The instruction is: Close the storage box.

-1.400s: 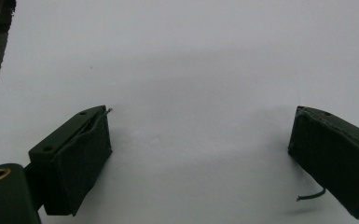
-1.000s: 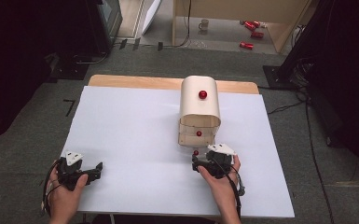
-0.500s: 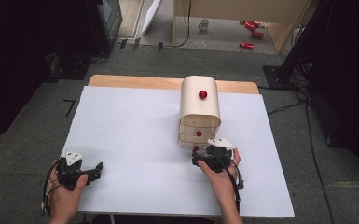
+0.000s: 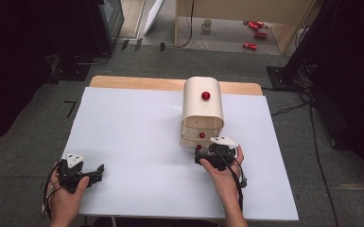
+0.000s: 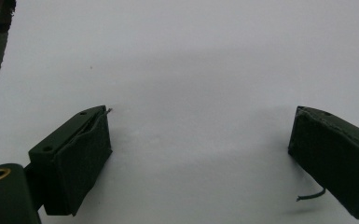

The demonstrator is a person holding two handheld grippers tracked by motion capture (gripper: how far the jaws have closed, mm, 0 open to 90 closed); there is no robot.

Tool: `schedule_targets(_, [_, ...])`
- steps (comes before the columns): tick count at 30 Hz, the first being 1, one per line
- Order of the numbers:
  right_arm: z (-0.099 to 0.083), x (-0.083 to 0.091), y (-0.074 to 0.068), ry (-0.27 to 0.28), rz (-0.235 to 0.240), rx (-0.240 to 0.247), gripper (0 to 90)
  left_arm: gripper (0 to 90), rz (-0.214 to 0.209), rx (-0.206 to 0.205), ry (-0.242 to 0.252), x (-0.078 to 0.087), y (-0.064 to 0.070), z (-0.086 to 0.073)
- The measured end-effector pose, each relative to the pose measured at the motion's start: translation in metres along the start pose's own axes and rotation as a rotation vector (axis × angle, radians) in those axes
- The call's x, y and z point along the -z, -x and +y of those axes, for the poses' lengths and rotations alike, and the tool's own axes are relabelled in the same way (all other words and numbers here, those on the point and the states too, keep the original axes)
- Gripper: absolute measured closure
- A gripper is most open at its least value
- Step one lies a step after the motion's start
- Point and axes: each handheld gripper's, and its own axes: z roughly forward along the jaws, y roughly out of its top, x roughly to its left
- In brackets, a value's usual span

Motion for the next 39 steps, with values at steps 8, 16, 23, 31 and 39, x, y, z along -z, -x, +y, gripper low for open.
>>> schedule_targets(8, [-0.008, 0.014, 0.007, 0.025, 0.031, 0.018, 7.8, 5.5, 0.000, 0.000, 0.000, 0.000, 0.000, 0.000])
schedule_targets(16, [-0.021, 0.034, 0.030, 0.029, 0.000, 0.018, 7.7, 5.5, 0.000, 0.000, 0.000, 0.000, 0.000, 0.000])
schedule_targets(23, [-0.041, 0.051, 0.065, 0.020, -0.061, -0.008, 7.7, 5.5, 0.001, -0.001, 0.000, 0.000, 0.000, 0.000])
schedule_targets(31, [-0.059, 0.061, 0.094, -0.029, -0.119, -0.018, 2.3, 5.5, 0.001, -0.001, 0.001, 0.000, 0.000, 0.000])
schedule_targets(39, [-0.076, 0.068, 0.116, -0.044, -0.163, -0.039, 2.3, 5.5, 0.001, -0.001, 0.001, 0.000, 0.000, 0.000])
